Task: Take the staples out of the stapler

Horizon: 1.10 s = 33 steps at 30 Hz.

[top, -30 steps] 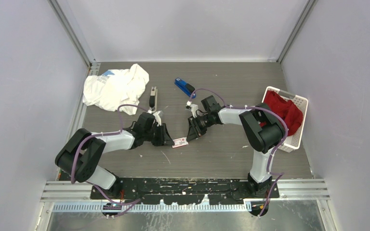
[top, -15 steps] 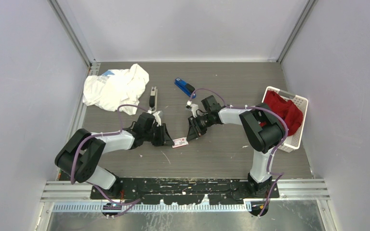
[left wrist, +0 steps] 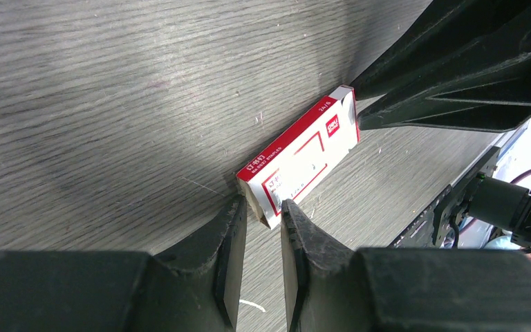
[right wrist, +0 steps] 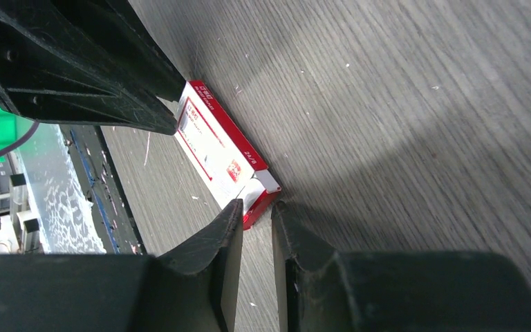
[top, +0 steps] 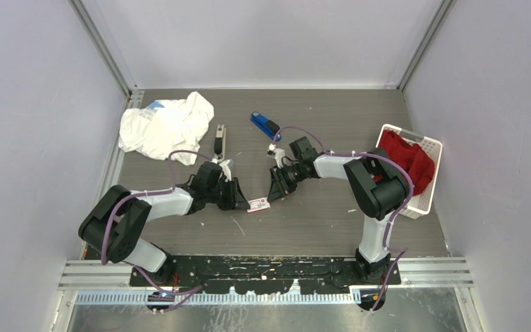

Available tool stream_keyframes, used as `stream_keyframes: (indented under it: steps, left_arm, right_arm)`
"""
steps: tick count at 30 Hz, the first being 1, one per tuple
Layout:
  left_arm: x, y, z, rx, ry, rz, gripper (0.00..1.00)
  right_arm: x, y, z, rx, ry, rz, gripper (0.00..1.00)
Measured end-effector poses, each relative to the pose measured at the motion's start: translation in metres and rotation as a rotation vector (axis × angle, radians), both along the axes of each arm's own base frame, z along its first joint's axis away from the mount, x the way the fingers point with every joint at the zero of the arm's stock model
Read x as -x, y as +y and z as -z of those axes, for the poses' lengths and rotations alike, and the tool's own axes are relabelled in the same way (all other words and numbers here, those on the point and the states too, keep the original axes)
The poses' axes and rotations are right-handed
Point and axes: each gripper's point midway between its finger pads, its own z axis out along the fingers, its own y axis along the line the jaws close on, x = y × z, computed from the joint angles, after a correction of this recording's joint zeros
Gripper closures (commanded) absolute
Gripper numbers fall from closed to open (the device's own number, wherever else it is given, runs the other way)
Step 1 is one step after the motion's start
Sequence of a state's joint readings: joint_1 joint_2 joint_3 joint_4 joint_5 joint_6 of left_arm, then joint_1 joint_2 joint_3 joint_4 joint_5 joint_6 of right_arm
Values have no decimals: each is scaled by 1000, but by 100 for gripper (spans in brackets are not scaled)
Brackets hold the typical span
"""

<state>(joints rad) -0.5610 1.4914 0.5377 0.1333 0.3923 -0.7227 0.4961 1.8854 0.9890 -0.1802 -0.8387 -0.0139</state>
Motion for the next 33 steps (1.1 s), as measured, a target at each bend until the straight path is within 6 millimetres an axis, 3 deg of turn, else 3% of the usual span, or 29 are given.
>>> stream_keyframes:
  steps: [33]
  left_arm:
    - [0,-1,0,3,2,4,73]
  right_arm:
    - [4,7,2,-3,18,5,90]
